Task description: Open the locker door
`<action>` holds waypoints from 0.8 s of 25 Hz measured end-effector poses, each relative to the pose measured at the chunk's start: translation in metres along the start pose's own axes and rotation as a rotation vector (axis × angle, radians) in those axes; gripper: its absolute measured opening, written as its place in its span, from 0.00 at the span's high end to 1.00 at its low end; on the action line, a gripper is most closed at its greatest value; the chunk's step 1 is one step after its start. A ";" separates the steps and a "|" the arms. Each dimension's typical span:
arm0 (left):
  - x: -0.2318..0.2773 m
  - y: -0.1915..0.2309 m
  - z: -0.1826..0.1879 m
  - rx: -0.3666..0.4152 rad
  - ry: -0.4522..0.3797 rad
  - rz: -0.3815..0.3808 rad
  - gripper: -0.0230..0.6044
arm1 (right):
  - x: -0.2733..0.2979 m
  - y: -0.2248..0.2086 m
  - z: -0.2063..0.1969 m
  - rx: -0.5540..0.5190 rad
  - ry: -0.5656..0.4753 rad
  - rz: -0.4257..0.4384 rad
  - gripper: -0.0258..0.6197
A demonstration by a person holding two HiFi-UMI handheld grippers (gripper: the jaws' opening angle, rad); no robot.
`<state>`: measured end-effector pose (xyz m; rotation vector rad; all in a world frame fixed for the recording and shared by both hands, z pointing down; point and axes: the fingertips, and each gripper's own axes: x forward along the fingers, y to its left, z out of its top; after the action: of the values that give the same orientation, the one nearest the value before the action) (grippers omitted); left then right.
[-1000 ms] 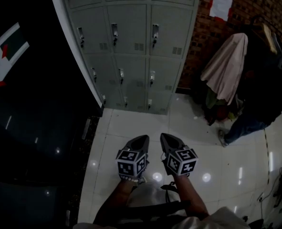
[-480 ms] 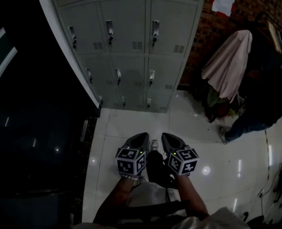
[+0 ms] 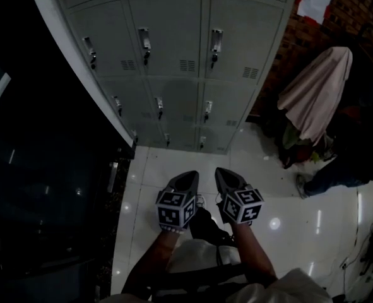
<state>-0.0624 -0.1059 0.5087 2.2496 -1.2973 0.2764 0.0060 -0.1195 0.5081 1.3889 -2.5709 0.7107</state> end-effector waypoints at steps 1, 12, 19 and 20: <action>0.011 0.007 0.004 -0.002 0.004 -0.001 0.97 | 0.013 -0.006 0.003 0.000 0.006 0.001 0.95; 0.133 0.074 0.050 -0.045 0.044 0.030 0.97 | 0.154 -0.107 0.023 -0.026 0.102 -0.025 0.95; 0.188 0.105 0.060 -0.052 0.055 0.056 0.97 | 0.238 -0.158 0.003 -0.090 0.172 -0.042 0.92; 0.195 0.111 0.058 -0.053 0.060 0.061 0.97 | 0.249 -0.165 -0.001 -0.097 0.180 -0.053 0.92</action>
<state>-0.0598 -0.3269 0.5790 2.1442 -1.3276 0.3255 -0.0001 -0.3832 0.6479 1.2949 -2.3880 0.6608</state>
